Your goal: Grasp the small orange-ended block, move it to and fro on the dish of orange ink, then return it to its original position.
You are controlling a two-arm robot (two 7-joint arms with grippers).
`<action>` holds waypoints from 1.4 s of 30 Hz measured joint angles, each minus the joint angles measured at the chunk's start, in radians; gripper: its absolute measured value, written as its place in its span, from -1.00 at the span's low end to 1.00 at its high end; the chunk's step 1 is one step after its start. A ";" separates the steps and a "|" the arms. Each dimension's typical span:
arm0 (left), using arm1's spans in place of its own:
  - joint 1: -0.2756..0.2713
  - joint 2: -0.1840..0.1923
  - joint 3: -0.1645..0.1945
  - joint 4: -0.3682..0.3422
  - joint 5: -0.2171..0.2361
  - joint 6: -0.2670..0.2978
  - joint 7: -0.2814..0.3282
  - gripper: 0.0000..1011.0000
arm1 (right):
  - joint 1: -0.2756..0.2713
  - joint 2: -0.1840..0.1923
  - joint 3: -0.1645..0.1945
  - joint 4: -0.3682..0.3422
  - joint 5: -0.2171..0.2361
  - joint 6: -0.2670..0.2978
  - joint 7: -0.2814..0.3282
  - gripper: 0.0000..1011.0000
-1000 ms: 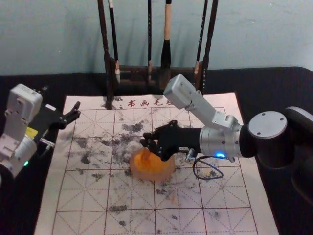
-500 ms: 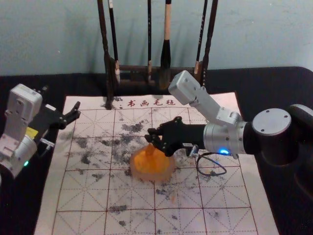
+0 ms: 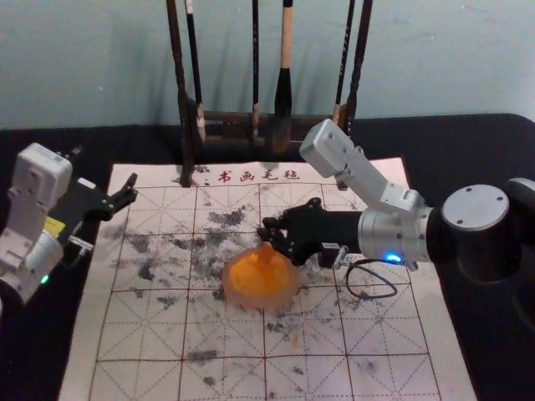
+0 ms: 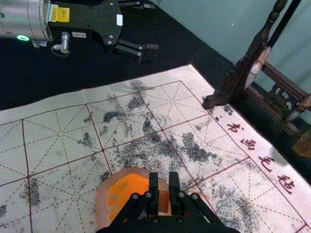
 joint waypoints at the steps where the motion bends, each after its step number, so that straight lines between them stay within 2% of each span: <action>1: 0.000 0.000 0.000 0.000 0.000 0.000 0.000 0.98 | 0.000 0.001 0.001 0.000 0.000 -0.001 0.001 -0.74; 25: 0.000 0.000 0.000 0.000 0.000 0.000 0.000 0.98 | -0.025 0.040 0.012 -0.033 0.025 -0.005 0.017 -0.74; 36: 0.000 0.000 0.000 0.000 0.000 0.000 0.000 0.98 | -0.048 0.074 0.016 -0.075 0.046 -0.007 0.030 -0.74; 42: 0.000 0.000 0.000 0.000 0.000 0.000 0.000 0.98 | -0.055 0.080 0.010 -0.088 0.052 -0.007 0.030 -0.74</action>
